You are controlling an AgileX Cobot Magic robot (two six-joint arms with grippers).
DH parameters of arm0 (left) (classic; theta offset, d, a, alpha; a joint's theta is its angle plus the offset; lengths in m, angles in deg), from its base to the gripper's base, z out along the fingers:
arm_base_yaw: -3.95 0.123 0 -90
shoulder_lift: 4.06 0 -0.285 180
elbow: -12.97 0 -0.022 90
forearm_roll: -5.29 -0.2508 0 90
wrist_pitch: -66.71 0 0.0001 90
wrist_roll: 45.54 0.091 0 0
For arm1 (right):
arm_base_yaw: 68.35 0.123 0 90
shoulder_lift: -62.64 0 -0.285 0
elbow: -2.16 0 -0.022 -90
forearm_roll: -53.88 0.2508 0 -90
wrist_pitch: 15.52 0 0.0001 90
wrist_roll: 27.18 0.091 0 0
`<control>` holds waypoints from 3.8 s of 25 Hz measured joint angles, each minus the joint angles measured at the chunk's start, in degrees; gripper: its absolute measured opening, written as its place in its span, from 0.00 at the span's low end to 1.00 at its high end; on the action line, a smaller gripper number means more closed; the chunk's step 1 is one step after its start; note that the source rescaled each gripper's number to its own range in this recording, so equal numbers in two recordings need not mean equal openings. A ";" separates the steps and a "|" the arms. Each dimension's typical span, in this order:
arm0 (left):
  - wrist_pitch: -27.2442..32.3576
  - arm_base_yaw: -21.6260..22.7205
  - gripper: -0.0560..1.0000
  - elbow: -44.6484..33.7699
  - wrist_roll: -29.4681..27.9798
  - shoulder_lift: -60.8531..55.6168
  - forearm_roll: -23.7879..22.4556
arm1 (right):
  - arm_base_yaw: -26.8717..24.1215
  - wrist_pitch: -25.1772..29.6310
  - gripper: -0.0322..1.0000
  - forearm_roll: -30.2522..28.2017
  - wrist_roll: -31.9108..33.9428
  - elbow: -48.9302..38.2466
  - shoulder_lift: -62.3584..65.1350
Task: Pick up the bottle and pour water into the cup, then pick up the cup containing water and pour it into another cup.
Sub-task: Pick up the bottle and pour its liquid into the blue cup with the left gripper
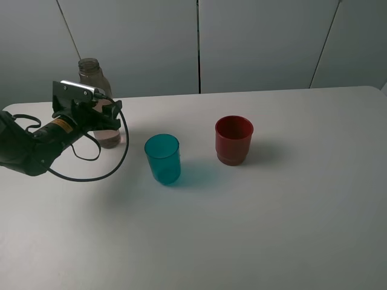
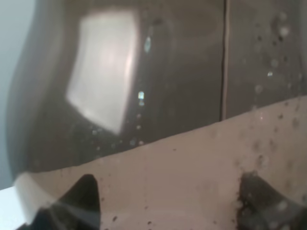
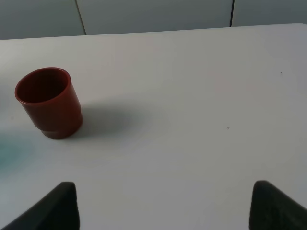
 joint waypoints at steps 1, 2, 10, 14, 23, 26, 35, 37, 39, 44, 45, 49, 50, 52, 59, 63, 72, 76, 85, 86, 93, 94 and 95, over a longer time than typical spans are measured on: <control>0.00 0.00 0.09 0.00 0.00 0.00 -0.04 | 0.00 0.00 1.00 0.00 0.00 0.00 0.00; 0.00 0.00 0.09 0.00 0.00 0.00 -0.04 | 0.00 0.00 1.00 0.00 0.00 0.00 0.00; 5.42 0.72 0.09 -0.11 0.00 -2.55 -2.49 | 0.00 0.00 1.00 0.00 -0.36 0.00 0.00; 12.31 0.72 0.09 -0.68 3.08 -6.03 -6.16 | 0.00 0.00 1.00 0.00 -0.36 0.00 0.00; 25.64 0.72 0.09 -1.92 14.42 -14.82 -10.65 | 0.00 0.00 1.00 0.00 -0.36 0.00 0.00; 27.06 0.72 0.09 -2.62 18.50 -17.66 -11.13 | 0.00 0.00 1.00 0.00 -0.36 0.00 0.00; 29.42 0.72 0.09 -6.77 21.90 -24.79 -18.13 | 0.00 0.00 1.00 0.00 0.00 0.00 0.00; 29.30 0.72 0.09 -7.37 22.22 -24.89 -18.63 | 0.00 0.00 1.00 0.00 0.00 0.00 0.00; 29.30 0.72 0.09 -7.84 22.45 -24.89 -19.79 | 0.00 0.00 1.00 0.00 0.00 0.00 0.00; 30.21 0.72 0.09 -7.98 23.04 -24.89 -24.97 | 0.00 0.00 1.00 0.00 0.00 0.00 0.00; 30.83 0.72 0.09 -7.98 23.41 -24.89 -26.34 | 0.00 0.00 1.00 0.00 0.00 0.00 0.00; 32.44 0.72 0.09 -7.98 25.41 -24.89 -30.04 | 0.00 0.00 1.00 0.00 -0.36 0.00 0.00; 32.90 0.72 0.09 -7.98 26.54 -24.89 -30.55 | 0.00 0.00 1.00 0.00 -0.36 0.00 0.00; 34.36 0.72 0.09 -7.98 29.04 -24.89 -31.63 | 0.00 0.00 1.00 0.00 -0.36 0.00 0.00; 36.22 0.72 0.09 -8.10 33.91 -24.89 -34.34 | 0.00 0.00 1.00 0.00 -0.36 0.00 0.00; 36.73 0.62 0.09 -8.20 34.80 -24.89 -34.21 | 0.00 0.00 1.00 0.00 -0.36 0.00 0.00; 39.76 -2.24 0.09 -7.08 39.68 -24.89 -32.80 | 0.00 0.00 1.00 0.00 0.00 0.00 0.00; 40.52 -2.37 0.09 -7.08 41.39 -24.89 -32.80 | 0.00 0.00 1.00 0.00 0.00 0.00 0.00; 40.86 -2.51 0.09 -7.08 45.93 -24.89 -31.44 | 0.00 0.00 1.00 0.00 -0.36 0.00 0.00; 40.95 -2.51 0.09 -7.08 46.34 -24.89 -31.29 | 0.00 0.00 1.00 0.00 -0.36 0.00 0.00; 42.43 -3.30 0.09 -5.16 49.27 -24.89 -31.27 | 0.00 0.00 1.00 0.00 -0.36 0.00 0.00; 42.56 -3.39 0.09 -4.90 49.53 -24.89 -31.27 | 0.00 0.00 1.00 0.00 -0.36 0.00 0.00; 42.56 -3.52 0.09 -4.64 49.65 -24.89 -31.27 | 0.00 0.00 1.00 0.00 -0.36 0.00 0.00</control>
